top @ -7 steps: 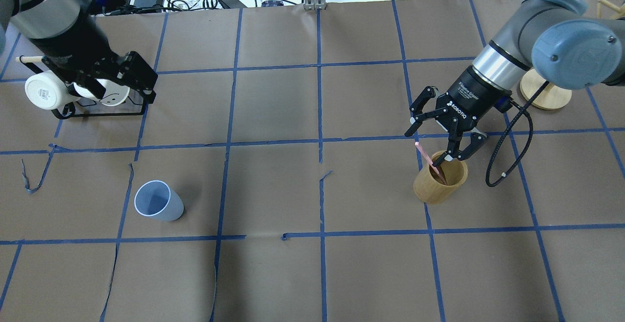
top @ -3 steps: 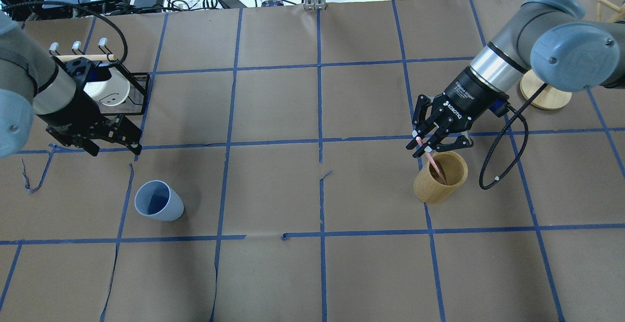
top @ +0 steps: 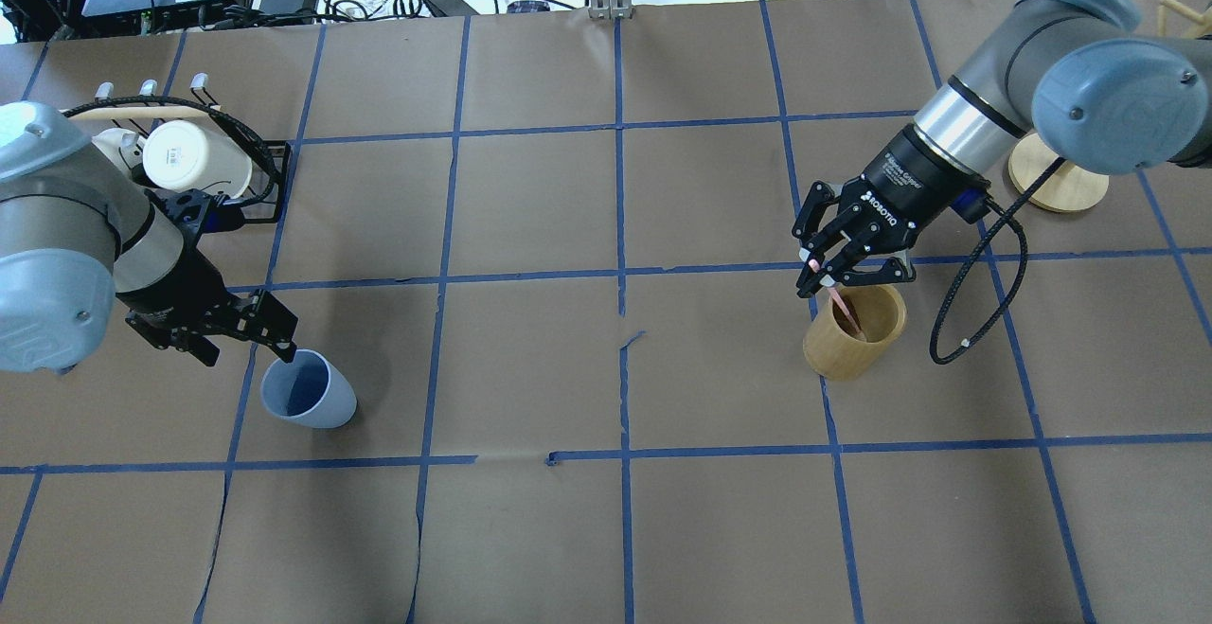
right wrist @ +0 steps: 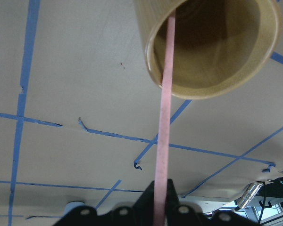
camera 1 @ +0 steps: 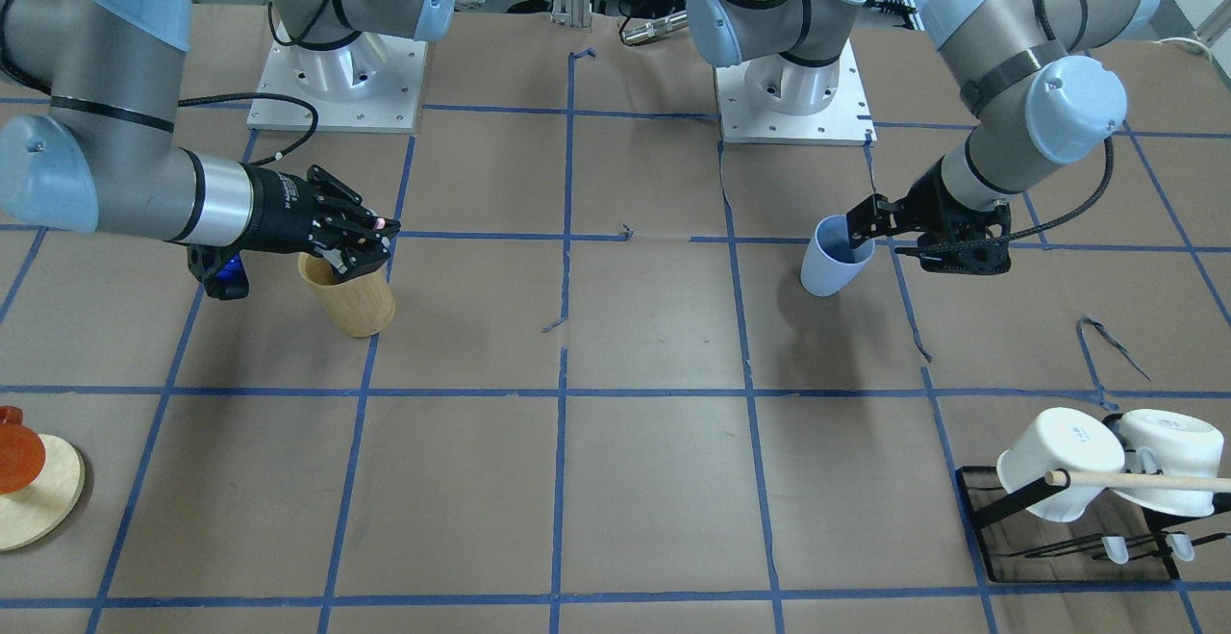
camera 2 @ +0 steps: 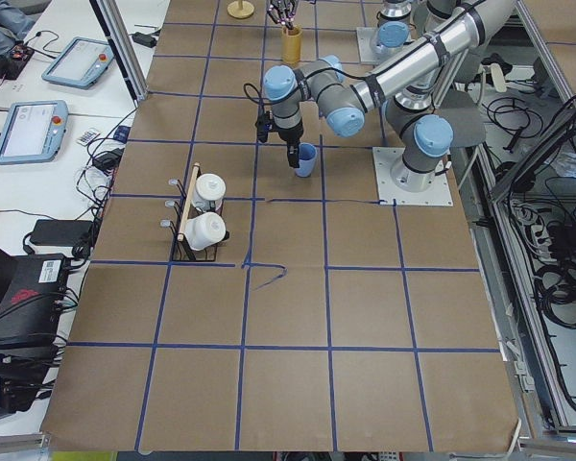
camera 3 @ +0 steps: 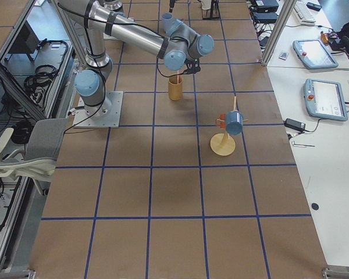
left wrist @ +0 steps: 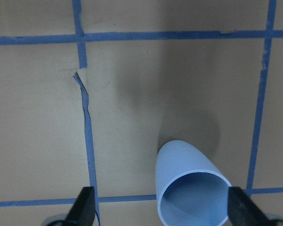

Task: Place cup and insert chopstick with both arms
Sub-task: 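Grasp the pink chopstick with the right gripper while the left gripper reaches the blue cup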

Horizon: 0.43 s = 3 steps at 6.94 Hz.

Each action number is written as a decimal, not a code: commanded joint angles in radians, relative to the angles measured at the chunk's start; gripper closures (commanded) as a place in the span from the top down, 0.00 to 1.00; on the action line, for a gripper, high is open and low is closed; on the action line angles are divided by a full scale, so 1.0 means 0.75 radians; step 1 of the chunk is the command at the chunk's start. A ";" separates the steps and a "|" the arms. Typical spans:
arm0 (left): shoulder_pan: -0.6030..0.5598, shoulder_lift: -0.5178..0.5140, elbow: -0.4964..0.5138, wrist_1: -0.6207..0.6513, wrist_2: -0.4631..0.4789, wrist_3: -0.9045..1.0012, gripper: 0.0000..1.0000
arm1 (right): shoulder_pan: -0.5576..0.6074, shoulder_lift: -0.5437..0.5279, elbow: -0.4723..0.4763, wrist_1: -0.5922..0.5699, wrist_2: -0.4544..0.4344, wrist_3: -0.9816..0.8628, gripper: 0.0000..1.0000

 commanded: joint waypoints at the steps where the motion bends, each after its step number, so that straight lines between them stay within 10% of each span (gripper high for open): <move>1: 0.002 0.007 -0.036 -0.009 0.016 0.001 0.97 | -0.003 -0.026 -0.065 0.075 0.035 0.045 0.00; 3: 0.008 0.007 -0.097 -0.005 0.087 0.001 0.95 | -0.005 -0.028 -0.177 0.235 0.033 0.045 0.00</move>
